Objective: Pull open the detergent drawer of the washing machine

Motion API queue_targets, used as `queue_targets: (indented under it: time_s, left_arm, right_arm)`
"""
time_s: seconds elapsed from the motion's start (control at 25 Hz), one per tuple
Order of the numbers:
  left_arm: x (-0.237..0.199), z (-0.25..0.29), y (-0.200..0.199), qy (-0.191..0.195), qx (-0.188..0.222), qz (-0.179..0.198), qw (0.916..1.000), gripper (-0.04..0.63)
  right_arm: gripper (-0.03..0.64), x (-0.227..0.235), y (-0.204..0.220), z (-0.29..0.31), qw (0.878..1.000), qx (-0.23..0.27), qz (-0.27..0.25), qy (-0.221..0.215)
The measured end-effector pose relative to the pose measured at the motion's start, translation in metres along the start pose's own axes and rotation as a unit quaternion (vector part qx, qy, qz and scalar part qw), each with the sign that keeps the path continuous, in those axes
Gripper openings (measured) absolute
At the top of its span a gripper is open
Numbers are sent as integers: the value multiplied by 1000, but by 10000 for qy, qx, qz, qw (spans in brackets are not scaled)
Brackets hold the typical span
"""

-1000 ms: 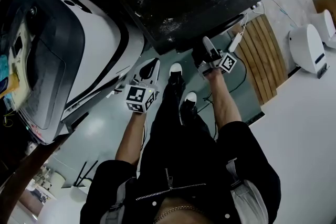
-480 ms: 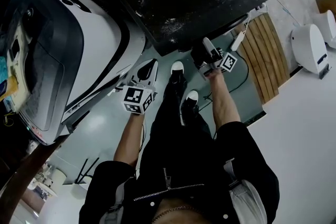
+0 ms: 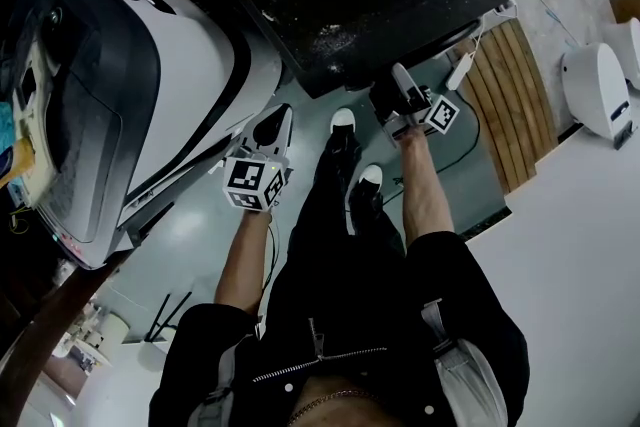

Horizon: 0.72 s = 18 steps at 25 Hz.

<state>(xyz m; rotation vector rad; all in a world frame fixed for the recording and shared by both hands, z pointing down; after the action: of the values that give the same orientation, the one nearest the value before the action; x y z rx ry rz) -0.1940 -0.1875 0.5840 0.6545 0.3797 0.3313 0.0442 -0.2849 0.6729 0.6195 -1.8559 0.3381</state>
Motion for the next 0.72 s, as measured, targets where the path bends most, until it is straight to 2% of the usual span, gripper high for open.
queue_targets:
  time_s: [0.28,0.36,0.72]
  left_arm:
    - [-7,-4,-1,-86,-13,36,10000,21]
    - [-5,-3,0,-69,-24,29,10000,21]
    - [5,0,-3,39,18,105,9999,21]
  right_arm:
    - [307,-3,3,-3,9999,-102,5,-32]
    - [288,-8,7,-15,10000,-85,-33,-37]
    - [290,-9,10,-21,10000,-25,-26,-75]
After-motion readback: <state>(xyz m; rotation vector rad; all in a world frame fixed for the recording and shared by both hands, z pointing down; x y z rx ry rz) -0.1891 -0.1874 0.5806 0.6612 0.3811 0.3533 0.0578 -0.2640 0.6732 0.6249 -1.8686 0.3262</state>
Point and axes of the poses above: the fingertips, and each gripper's own axes: z forward along the fingers, x to its right, y out of its underside, the point moved 4 cm from there along -z, backward along the fingers, and after that the axes turned 15 degrees about -x, right-handed, at the moved point
